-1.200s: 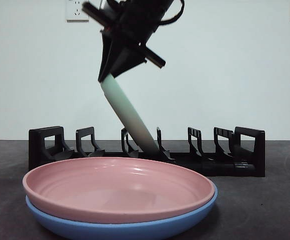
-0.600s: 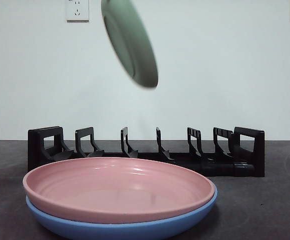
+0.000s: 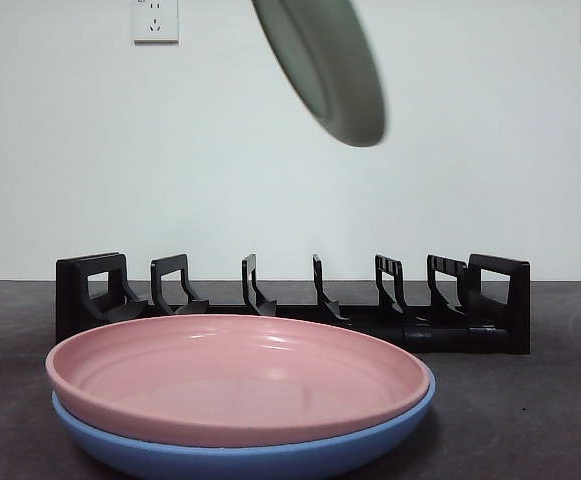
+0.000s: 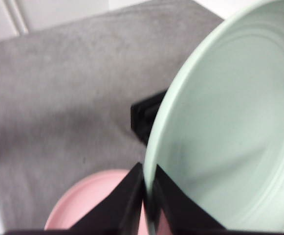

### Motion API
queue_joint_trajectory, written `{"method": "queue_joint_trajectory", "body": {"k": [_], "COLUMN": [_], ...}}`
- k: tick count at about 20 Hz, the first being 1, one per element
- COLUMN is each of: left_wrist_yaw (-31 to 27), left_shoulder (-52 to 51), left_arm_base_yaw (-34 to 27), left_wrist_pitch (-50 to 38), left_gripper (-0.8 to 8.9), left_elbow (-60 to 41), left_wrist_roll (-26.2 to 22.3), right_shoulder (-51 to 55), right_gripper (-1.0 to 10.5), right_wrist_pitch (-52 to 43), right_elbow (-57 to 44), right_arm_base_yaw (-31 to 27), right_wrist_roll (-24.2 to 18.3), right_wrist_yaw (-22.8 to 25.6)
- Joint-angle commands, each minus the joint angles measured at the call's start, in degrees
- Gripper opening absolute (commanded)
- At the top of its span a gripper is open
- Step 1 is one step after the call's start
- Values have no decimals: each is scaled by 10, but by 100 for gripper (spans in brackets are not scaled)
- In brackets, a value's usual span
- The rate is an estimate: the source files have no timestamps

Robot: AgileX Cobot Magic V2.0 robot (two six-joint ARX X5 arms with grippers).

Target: Place the plate

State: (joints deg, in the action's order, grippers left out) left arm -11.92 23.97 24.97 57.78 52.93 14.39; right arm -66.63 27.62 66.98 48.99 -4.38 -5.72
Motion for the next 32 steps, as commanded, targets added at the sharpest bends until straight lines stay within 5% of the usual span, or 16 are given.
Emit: {"method": "queue_joint_trajectory", "body": {"k": [1, 11, 20, 32], "left_wrist_yaw": [-3, -3, -3, -3], "left_shoulder": [2, 2, 3, 3], "left_arm_base_yaw": [1, 1, 1, 1], "left_wrist_pitch": [-5, -4, 18, 31], "left_gripper": [309, 309, 309, 309], "left_elbow": [10, 10, 10, 10], "left_wrist_roll": [3, 3, 2, -17], "right_shoulder": [41, 70, -96, -158], "right_gripper": [14, 14, 15, 15], "right_wrist_pitch": [6, 163, 153, 109], "right_elbow": [-49, -150, -144, -144], "right_arm_base_yaw": [33, 304, 353, 352], "right_wrist_roll": [-33, -92, -162, -260], "right_wrist_yaw": [39, 253, 240, 231]}}
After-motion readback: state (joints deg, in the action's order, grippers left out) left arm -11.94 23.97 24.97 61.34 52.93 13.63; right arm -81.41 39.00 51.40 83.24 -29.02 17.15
